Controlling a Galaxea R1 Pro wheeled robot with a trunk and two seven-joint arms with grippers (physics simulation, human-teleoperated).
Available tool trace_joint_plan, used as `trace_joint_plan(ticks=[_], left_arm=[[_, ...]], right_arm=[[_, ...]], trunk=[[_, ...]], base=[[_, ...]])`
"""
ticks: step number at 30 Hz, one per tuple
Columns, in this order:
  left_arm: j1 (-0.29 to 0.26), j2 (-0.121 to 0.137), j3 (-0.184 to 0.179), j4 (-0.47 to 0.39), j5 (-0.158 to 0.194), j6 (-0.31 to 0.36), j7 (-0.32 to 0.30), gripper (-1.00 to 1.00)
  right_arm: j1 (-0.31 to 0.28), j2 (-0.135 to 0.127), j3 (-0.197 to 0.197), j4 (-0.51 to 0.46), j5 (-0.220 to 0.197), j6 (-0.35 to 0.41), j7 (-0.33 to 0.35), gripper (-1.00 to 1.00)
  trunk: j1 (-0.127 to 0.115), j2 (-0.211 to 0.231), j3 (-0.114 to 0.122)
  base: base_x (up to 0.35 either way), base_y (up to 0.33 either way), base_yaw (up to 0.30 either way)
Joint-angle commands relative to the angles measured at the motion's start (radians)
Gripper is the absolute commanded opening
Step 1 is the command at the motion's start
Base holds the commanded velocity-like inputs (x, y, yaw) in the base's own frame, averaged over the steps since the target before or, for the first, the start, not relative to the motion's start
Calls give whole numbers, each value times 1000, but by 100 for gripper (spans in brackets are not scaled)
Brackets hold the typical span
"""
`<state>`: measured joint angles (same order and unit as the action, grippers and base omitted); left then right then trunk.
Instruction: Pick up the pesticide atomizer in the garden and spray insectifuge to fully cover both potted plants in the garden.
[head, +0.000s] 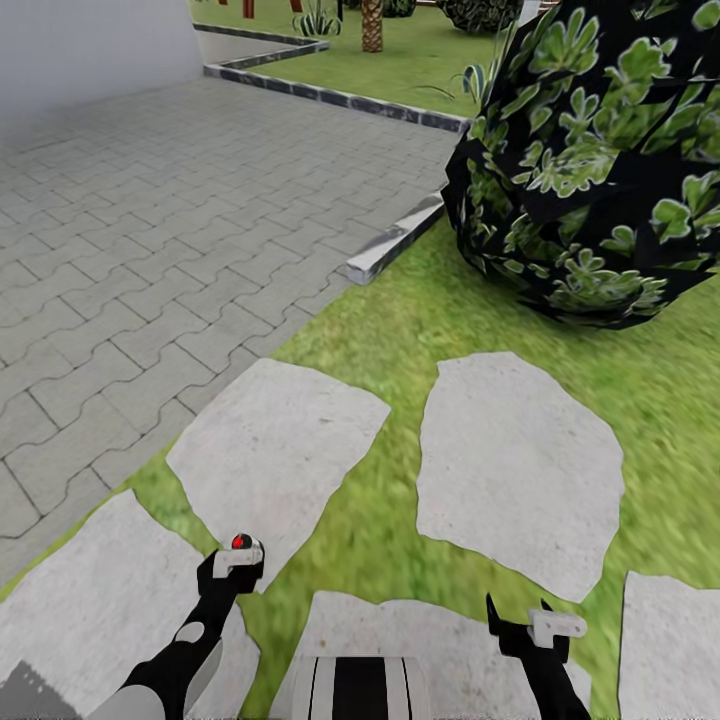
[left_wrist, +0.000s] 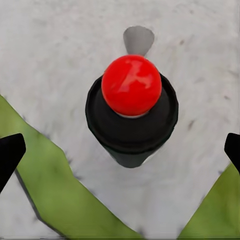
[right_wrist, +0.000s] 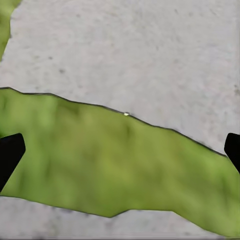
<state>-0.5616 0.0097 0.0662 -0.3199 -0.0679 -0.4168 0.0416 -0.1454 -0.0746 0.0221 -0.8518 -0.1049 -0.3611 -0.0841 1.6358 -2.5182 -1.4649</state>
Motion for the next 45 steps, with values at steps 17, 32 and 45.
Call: trace_joint_plan(ticks=[17,32,45], left_arm=[[0,0,4,2,-8,-4,3,100],[0,0,4,1,-7,-5,3,100],[0,1,6,-1,-7,-5,3,100]], right_arm=[[0,-1,2,0,-10,-4,0,100],[0,-1,2,0,-10,-4,0,100],[0,-1,4,2,-10,-4,0,100]], trunk=[[0,0,-5],[0,0,-5],[0,0,-5]], base=[[0,0,-57],[0,14,-4],[36,16,0]])
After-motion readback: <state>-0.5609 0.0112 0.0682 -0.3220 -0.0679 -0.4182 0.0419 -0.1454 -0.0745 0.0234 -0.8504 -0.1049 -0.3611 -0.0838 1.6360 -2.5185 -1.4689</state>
